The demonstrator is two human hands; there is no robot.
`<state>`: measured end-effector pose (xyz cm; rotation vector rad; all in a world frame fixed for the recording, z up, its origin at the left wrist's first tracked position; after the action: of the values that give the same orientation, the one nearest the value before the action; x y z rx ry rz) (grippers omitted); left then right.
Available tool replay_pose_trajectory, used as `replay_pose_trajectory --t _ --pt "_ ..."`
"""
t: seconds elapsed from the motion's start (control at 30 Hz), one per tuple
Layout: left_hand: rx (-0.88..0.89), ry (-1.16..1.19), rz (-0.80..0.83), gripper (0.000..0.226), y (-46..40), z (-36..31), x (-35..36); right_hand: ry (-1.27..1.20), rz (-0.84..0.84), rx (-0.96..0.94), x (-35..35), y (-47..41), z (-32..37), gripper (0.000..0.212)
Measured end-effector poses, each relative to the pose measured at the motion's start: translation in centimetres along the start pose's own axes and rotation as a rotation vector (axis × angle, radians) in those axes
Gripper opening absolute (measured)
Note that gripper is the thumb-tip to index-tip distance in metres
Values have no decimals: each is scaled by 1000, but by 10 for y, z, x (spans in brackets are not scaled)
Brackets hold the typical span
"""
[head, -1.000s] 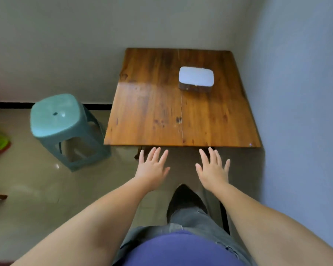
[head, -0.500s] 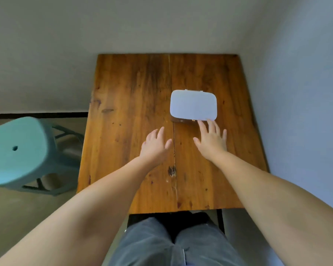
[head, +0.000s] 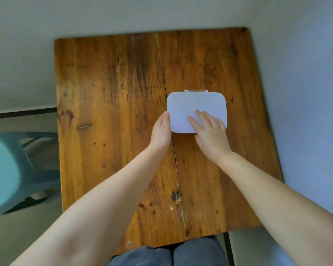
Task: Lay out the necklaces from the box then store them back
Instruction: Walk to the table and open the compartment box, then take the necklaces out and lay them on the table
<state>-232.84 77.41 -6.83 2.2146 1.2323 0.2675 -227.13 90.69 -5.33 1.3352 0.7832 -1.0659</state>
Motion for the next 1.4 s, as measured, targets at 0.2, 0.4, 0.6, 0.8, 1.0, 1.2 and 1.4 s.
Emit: replay_pose_trajectory --t 0.2,0.4,0.6,0.8,1.0,1.2,1.4 --pt "-20 55 -88 34 0 5 5 -107 -143 -230 -41 13 -9 46" --pt "9 -13 -183 42 -6 10 4 -213 -422 -394 -120 -20 -46 37" --pt "23 -5 -318 45 -6 13 7 -921 -364 100 -111 -111 -118 43" --pt "30 56 -421 42 6 30 -1 -1005 -78 209 -56 -134 -96 50" --pt "74 109 -421 38 6 34 -1 -412 -234 -349 -79 -87 6 27" --pt "86 123 -481 37 10 34 -10 149 162 -412 -14 -90 56 35" --pt "88 150 -459 38 9 33 -10 140 234 -371 -4 -94 56 35"
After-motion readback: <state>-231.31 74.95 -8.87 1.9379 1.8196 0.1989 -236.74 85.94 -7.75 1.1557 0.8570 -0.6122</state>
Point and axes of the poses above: each hand's wrist, its own y-axis away from the middle knuckle, its own x-axis out of the palm, z = x × y, the point moved 7 cm from there along -y, towards the middle knuckle, and after that the axes turned 11 degrees about z, right-handed, at the moved point
